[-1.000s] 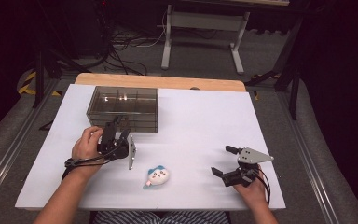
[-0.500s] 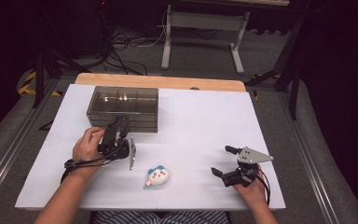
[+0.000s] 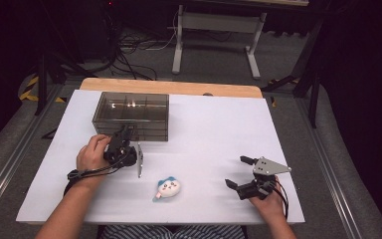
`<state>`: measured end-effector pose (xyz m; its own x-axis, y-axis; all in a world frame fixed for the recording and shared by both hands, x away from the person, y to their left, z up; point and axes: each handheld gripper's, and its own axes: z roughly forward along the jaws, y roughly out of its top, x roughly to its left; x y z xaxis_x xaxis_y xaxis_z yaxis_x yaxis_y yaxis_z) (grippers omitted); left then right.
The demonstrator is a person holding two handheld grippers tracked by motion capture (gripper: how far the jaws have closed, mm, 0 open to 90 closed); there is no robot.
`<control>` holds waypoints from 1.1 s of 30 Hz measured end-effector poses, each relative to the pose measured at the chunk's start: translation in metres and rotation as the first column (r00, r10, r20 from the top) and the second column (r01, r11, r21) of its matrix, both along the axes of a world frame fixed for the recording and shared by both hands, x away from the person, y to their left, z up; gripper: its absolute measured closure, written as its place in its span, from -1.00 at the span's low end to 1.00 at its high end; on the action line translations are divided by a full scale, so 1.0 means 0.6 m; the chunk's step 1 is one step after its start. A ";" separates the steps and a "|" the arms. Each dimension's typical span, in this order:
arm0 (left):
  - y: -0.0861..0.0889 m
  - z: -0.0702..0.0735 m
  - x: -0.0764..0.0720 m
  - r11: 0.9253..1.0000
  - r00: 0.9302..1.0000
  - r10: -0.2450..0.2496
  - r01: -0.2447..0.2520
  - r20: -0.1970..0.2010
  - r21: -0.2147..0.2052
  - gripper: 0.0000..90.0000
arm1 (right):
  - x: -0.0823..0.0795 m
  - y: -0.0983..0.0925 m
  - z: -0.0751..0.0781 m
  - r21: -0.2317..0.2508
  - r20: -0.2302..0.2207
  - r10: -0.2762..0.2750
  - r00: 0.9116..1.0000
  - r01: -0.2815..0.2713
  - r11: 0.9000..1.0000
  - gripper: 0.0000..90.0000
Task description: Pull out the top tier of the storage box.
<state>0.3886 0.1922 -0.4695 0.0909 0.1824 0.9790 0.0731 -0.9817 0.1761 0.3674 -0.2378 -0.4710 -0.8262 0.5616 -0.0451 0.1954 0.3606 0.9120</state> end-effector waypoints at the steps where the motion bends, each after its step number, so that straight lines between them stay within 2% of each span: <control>1: 0.000 0.000 0.000 1.000 1.000 0.000 0.000 0.000 0.000 0.45 | 0.000 0.000 0.000 0.000 0.000 0.000 1.000 0.000 1.000 -1.00; 5: 0.001 -0.002 0.003 1.000 1.000 0.013 -0.013 -0.006 0.009 0.60 | 0.000 0.000 0.000 -0.003 0.001 0.000 1.000 0.000 1.000 -1.00; 13: 0.005 -0.006 0.008 0.999 1.000 0.026 -0.026 -0.009 0.026 0.75 | 0.000 0.001 0.000 -0.001 0.000 -0.001 1.000 0.001 1.000 -1.00; 19: 0.004 -0.010 0.009 0.998 1.000 0.025 -0.026 0.014 0.055 0.77 | 0.000 0.001 0.000 -0.002 -0.003 -0.001 1.000 0.001 1.000 -1.00; 33: 0.004 -0.005 0.006 0.999 0.999 0.030 -0.030 -0.017 0.035 0.78 | 0.000 0.001 0.000 -0.008 -0.003 0.002 1.000 -0.002 1.000 -1.00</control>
<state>0.3925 0.1945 -0.4723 0.1031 0.1512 0.9831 0.1055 -0.9845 0.1403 0.3676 -0.2372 -0.4712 -0.8274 0.5596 -0.0471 0.1974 0.3683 0.9085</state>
